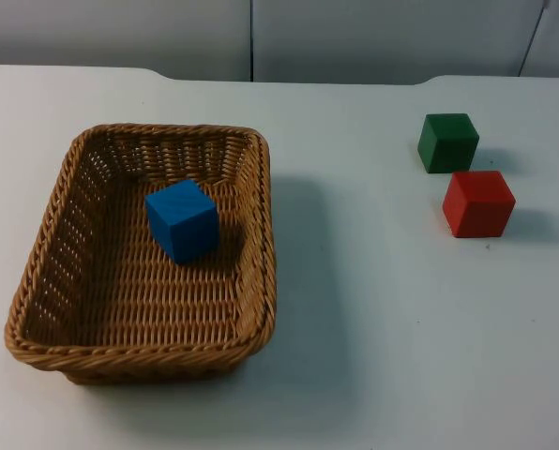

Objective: Pick up the basket with the left hand and place the blue cube into the basket with the right hand.

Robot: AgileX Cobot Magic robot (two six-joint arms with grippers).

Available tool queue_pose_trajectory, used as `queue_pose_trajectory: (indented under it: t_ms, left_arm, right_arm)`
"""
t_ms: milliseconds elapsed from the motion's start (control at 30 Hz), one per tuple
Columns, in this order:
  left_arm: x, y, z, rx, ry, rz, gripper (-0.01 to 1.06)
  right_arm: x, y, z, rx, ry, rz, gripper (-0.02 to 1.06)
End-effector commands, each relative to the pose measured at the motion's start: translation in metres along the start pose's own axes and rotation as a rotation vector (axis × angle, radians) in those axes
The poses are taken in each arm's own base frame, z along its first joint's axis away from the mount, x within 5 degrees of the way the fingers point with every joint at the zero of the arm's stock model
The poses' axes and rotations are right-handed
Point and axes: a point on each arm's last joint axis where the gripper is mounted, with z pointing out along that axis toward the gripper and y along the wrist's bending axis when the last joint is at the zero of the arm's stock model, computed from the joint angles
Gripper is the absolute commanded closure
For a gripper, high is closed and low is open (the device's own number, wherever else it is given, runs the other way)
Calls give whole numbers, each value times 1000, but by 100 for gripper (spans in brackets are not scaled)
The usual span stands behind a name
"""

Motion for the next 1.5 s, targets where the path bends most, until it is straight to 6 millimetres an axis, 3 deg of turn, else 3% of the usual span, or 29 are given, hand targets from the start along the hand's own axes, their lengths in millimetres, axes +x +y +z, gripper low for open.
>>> queue_pose_trajectory:
  t_ms: [0, 100, 300, 600, 1467]
  left_arm:
    - [0, -1, 0, 8, -12, -14, 0]
    - [0, -1, 0, 8, -12, -14, 0]
    - [0, -1, 0, 8, -12, -14, 0]
    - [0, -1, 0, 8, -12, -14, 0]
    - [0, -1, 0, 8, -12, -14, 0]
  right_arm:
    - [5, 0, -4, 2, 50, -14, 6]
    - [15, 1, -11, -7, 87, -5, 6]
    - [31, 0, -34, 2, -74, 3, 6]
    - [33, -4, -24, 49, -93, 14, 6]
    - [32, -5, -25, 55, -95, 15, 0]
